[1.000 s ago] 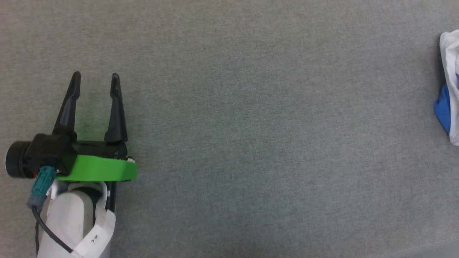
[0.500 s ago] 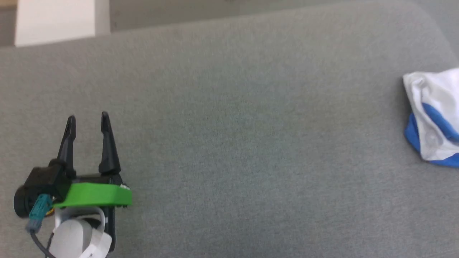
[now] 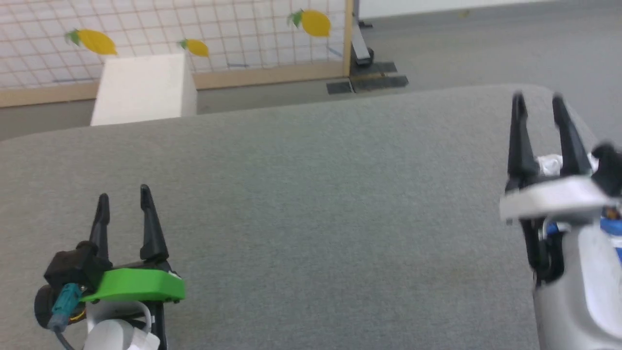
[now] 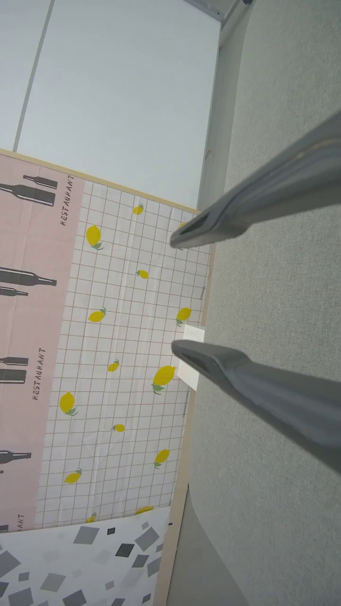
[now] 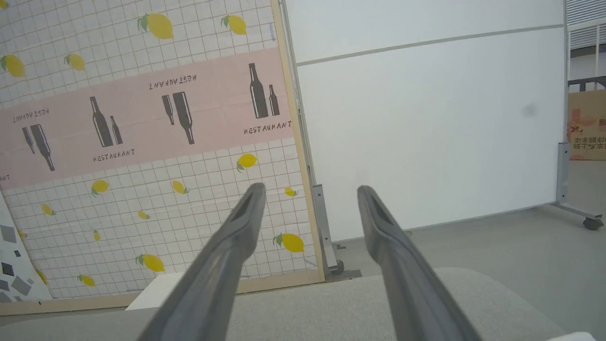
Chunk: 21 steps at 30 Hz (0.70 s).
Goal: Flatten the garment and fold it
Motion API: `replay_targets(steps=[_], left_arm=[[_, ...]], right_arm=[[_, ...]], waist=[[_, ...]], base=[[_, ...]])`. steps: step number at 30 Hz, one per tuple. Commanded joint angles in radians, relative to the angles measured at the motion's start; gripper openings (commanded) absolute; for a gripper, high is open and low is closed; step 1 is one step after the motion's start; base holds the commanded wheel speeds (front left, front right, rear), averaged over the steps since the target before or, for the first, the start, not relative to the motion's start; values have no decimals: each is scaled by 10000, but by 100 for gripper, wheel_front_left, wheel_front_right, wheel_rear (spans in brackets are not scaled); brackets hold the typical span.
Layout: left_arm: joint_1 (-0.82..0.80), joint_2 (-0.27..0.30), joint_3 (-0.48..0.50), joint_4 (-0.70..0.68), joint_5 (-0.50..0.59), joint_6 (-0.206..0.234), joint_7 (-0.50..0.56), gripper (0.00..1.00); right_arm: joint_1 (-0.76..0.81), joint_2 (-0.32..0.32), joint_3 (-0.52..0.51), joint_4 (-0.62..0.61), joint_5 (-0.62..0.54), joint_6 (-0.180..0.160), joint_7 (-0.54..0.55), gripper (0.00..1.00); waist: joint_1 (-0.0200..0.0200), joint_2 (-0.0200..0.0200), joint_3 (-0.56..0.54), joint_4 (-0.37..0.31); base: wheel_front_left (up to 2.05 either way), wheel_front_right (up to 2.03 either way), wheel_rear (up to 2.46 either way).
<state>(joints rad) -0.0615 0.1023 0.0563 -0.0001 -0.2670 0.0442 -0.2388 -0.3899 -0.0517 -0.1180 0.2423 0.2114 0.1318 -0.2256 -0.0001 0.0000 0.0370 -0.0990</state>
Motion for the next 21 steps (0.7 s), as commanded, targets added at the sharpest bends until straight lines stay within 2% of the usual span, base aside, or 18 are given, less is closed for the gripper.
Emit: replay_targets(steps=[1, 6, 10, 21], left_arm=[[107, -32, -51, 83, 24, -12, 4, 100], [181, -175, -288, 372, 20, 50, -82, 100], [321, -228, -493, 705, 143, 75, -139, 100], [577, -234, -814, 1664, 520, 164, -204, 100]], right_arm=[[380, -3, 90, -28, 42, -11, -138, 100], [1579, 10, 1306, 243, 652, -11, -323, 100], [2159, 12, 2164, 494, 531, -11, -348, 100], [2849, 13, 2329, 769, 190, -11, -359, 100]], waist=[[1, 0, -397, 449], [1, 0, -513, 626], [1, 0, -587, 688], [1, 0, -710, 717]], base=[[0, 0, 0], [0, 0, 0], [0, 0, 0], [0, 0, 0]])
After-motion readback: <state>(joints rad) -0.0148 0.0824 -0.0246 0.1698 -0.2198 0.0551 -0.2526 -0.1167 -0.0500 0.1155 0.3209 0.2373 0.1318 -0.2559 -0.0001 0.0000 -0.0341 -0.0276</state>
